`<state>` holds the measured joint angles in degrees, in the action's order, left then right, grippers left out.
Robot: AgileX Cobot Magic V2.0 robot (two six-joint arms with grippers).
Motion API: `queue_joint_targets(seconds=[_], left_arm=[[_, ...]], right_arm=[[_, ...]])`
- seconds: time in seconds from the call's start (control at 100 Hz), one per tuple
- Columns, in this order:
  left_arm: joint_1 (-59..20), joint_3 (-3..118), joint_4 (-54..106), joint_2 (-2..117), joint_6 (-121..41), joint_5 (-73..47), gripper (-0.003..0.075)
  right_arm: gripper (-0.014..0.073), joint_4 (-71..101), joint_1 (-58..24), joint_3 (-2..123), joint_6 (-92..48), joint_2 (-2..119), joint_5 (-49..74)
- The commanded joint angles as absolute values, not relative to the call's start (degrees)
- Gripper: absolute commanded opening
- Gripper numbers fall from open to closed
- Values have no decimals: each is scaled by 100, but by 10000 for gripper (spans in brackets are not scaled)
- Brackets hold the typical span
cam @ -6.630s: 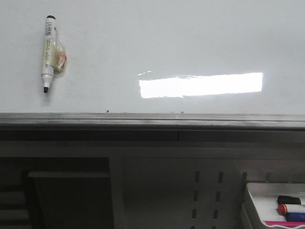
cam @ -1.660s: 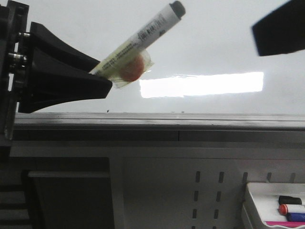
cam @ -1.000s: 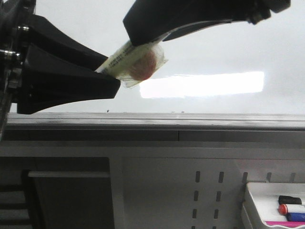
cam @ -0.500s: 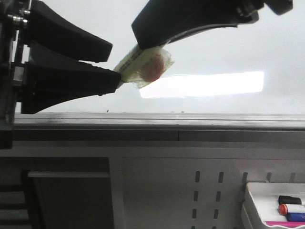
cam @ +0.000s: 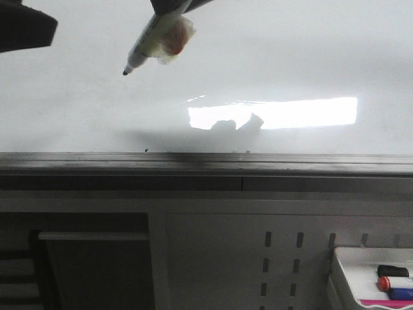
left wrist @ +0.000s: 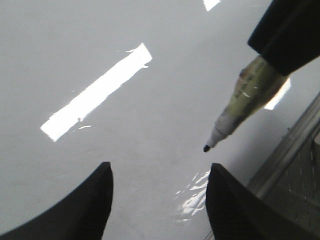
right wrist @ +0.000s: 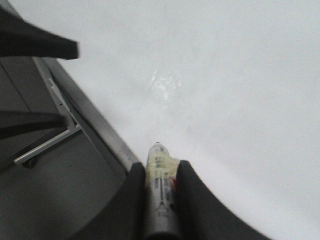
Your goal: Write number 4 on whiteboard
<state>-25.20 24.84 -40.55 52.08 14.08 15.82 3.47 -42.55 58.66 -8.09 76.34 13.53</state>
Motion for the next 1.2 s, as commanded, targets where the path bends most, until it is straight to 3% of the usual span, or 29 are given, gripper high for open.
queue_joint_targets(seconds=[0.0, 0.21, 0.38, 0.57, 0.97, 1.19], left_arm=[[-2495, 2582, -3822, 5006, 1482, 1601, 385], [-2495, 2510, -3679, 5004, 1482, 1538, 385], [-2495, 2510, -3720, 5004, 1482, 1538, 385], [-2495, 2510, -3720, 5004, 1482, 1500, 385], [-2495, 2510, -3757, 5004, 1482, 1431, 385], [-2495, 2510, -3757, 5004, 1482, 1431, 385]], right_arm=[[-69, 261, -4046, 6469, -856, 7802, 950], [-69, 261, -3754, 7118, -856, 8326, 963], [-69, 261, -3823, 7101, -856, 8488, 1460], [-69, 261, -4093, 6668, -856, 8531, 1183], [-66, 175, -3591, 6590, -856, 7997, 2171], [-66, 175, -3831, 6825, -856, 7891, 1923]])
